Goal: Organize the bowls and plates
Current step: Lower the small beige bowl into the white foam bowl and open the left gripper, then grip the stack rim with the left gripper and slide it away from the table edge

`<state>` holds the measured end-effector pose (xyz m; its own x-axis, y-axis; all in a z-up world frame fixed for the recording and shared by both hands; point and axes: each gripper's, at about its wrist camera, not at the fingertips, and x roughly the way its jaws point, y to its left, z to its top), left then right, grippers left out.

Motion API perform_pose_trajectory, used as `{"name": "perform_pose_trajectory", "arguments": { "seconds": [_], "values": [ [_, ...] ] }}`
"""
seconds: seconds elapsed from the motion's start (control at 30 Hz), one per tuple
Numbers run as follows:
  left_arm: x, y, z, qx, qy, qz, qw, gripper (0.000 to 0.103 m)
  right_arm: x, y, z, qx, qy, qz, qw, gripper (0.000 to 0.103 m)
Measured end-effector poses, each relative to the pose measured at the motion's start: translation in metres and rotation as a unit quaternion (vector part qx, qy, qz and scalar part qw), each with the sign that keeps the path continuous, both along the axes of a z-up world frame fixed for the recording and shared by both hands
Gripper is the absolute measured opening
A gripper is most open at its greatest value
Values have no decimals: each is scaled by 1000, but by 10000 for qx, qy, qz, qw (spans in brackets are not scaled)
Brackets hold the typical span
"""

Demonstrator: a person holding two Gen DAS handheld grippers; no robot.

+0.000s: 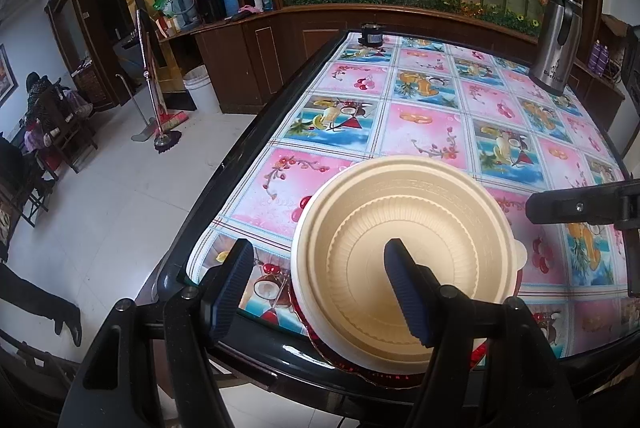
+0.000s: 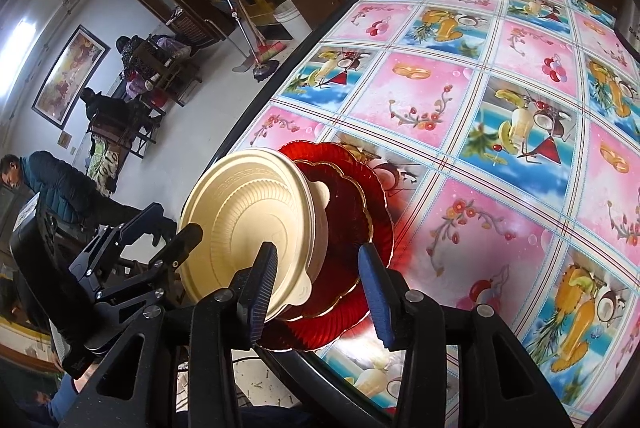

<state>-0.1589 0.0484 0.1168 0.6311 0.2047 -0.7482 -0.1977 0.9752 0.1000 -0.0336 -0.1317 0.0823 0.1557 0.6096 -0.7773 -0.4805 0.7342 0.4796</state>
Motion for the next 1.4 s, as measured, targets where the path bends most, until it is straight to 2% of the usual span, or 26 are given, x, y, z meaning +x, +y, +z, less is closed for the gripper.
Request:
{"name": "perform_pose_trajectory", "arguments": {
  "seconds": [0.27, 0.47, 0.53, 0.6, 0.7, 0.77, 0.83, 0.87, 0.93, 1.0, 1.2, 1.4],
  "values": [
    [-2, 3, 4, -63, -63, 2, 10000, 67, -1, -4, -3, -13, 63, -108, 9999, 46],
    [-8, 38, 24, -590, -327, 276, 9973, 67, 0, -9, -9, -40, 116, -255, 9996, 46],
    [-12, 65, 27, -941, -377, 529, 9934, 67, 1, -13, -12, -52, 151, -339, 9993, 46],
    [-14, 90, 20, -1258, -275, 771, 9887, 67, 1, -17, -16, -74, 199, -412, 9989, 46],
    [-14, 116, 2, -1827, -61, 852, 9794, 66, 2, -20, -21, -105, 245, -502, 9984, 46],
    [-11, 124, -15, -2206, 192, 725, 9725, 60, 3, -23, -25, -130, 266, -554, 9980, 46],
    [-8, 121, -28, -2402, 313, 494, 9690, 53, 4, -24, -31, -188, 295, -621, 9975, 46],
    [-7, 118, -33, -2475, 379, 405, 9673, 51, 4, -25, -34, -202, 340, -658, 9970, 46],
    [-3, 113, -46, -2596, 550, 227, 9639, 38, 5, -26, -40, -230, 411, -707, 9964, 46],
    [0, 108, -54, -2650, 666, 65, 9619, 33, 5, -26, -44, -258, 444, -728, 9960, 46],
    [11, 94, -62, -2662, 790, -411, 9598, 33, 6, -26, -54, -267, 542, -787, 9951, 46],
    [19, 96, -75, -2600, 973, -549, 9591, 33, 5, -23, -64, -278, 615, -804, 9945, 46]
  ]
}}
